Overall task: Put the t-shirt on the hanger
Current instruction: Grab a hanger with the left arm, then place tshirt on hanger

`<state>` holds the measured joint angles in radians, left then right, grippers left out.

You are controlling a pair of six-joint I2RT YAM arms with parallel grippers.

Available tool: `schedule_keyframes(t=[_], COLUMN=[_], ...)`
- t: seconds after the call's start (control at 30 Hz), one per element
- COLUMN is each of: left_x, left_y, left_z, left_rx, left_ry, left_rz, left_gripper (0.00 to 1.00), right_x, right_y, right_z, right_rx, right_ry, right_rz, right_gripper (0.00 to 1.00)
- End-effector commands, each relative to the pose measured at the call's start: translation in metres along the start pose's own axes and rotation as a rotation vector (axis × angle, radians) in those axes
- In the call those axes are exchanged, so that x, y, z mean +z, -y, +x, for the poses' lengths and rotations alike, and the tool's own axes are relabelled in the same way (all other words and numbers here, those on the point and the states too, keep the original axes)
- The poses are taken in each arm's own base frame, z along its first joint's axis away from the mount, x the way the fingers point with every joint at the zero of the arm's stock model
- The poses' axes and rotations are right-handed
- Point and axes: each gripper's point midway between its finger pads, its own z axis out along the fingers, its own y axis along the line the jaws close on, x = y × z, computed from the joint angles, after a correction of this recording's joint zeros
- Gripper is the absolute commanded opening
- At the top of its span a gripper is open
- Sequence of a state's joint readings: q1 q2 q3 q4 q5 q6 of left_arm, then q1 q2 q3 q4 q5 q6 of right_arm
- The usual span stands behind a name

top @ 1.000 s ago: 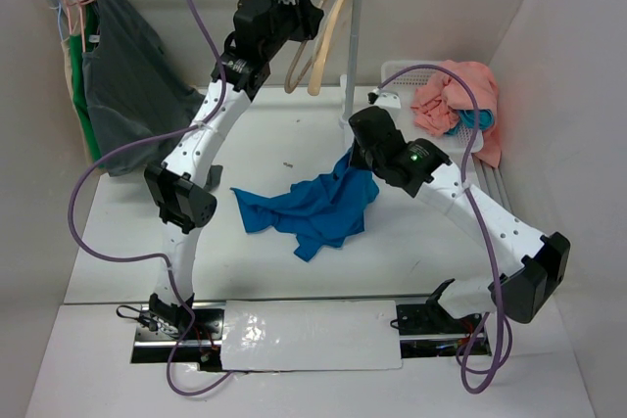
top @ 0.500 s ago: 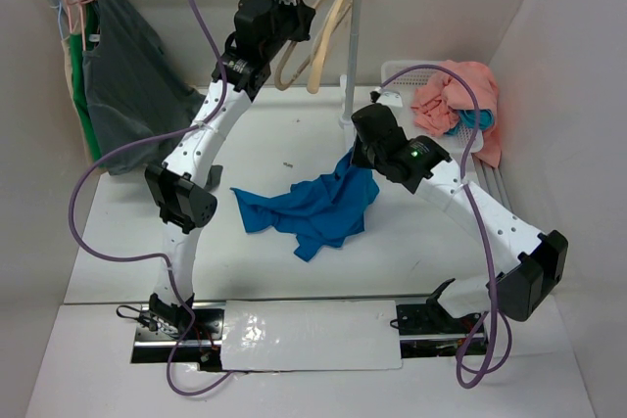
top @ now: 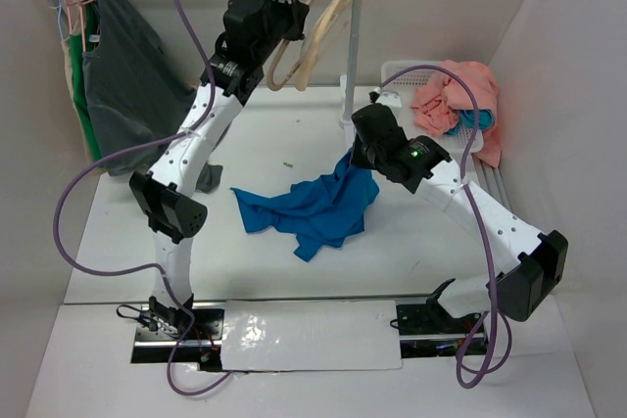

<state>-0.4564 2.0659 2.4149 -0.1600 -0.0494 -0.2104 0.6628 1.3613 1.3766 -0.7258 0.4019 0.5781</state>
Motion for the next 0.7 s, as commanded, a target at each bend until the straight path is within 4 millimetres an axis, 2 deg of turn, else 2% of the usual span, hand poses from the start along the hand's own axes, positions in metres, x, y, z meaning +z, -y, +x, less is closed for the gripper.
schedule_keyframes(t=[0.0, 0.1, 0.13, 0.2, 0.23, 0.3, 0.4, 0.43, 0.47, 0.53, 0.57, 0.67], left_x=[-0.036, -0.049, -0.050, -0.061, -0.062, -0.075, -0.085, -0.097, -0.100, -0.114, -0.129, -0.158], left_y=[0.004, -0.002, -0.001, -0.007, -0.009, -0.014, -0.018, -0.017, -0.021, -0.027, -0.029, -0.033], left_z=[-0.079, -0.081, -0.070, -0.078, -0.065, -0.075, -0.065, -0.074, -0.062, -0.065, -0.069, -0.070], left_rx=[0.057, 0.079, 0.091, 0.098, 0.101, 0.109, 0.113, 0.112, 0.125, 0.124, 0.123, 0.135], left_ry=[0.165, 0.152, 0.121, 0.128, 0.097, 0.114, 0.080, 0.087, 0.051, 0.053, 0.058, 0.038], left_rz=[-0.038, -0.069, -0.072, -0.109, -0.112, -0.143, -0.157, -0.156, -0.171, -0.202, -0.214, -0.227], left_gripper=[0.00, 0.00, 0.00, 0.00, 0.00, 0.00, 0.00, 0.00, 0.00, 0.00, 0.00, 0.00], right_x=[-0.009, -0.009, -0.012, -0.013, -0.013, -0.011, -0.014, -0.015, -0.015, -0.015, -0.019, -0.017], right_y=[-0.006, -0.009, -0.009, -0.011, -0.011, -0.010, -0.010, -0.008, -0.008, -0.008, -0.009, -0.010], right_z=[-0.021, -0.021, -0.023, -0.024, -0.024, -0.021, -0.023, -0.021, -0.021, -0.021, -0.023, -0.020], right_rx=[0.025, 0.028, 0.032, 0.035, 0.035, 0.031, 0.035, 0.035, 0.035, 0.035, 0.037, 0.037], right_ry=[0.049, 0.050, 0.057, 0.059, 0.059, 0.052, 0.059, 0.059, 0.059, 0.059, 0.061, 0.056], right_rz=[-0.043, -0.057, -0.062, -0.074, -0.074, -0.070, -0.074, -0.074, -0.074, -0.074, -0.087, -0.095], right_gripper=[0.00, 0.00, 0.00, 0.00, 0.00, 0.00, 0.00, 0.00, 0.00, 0.00, 0.00, 0.00])
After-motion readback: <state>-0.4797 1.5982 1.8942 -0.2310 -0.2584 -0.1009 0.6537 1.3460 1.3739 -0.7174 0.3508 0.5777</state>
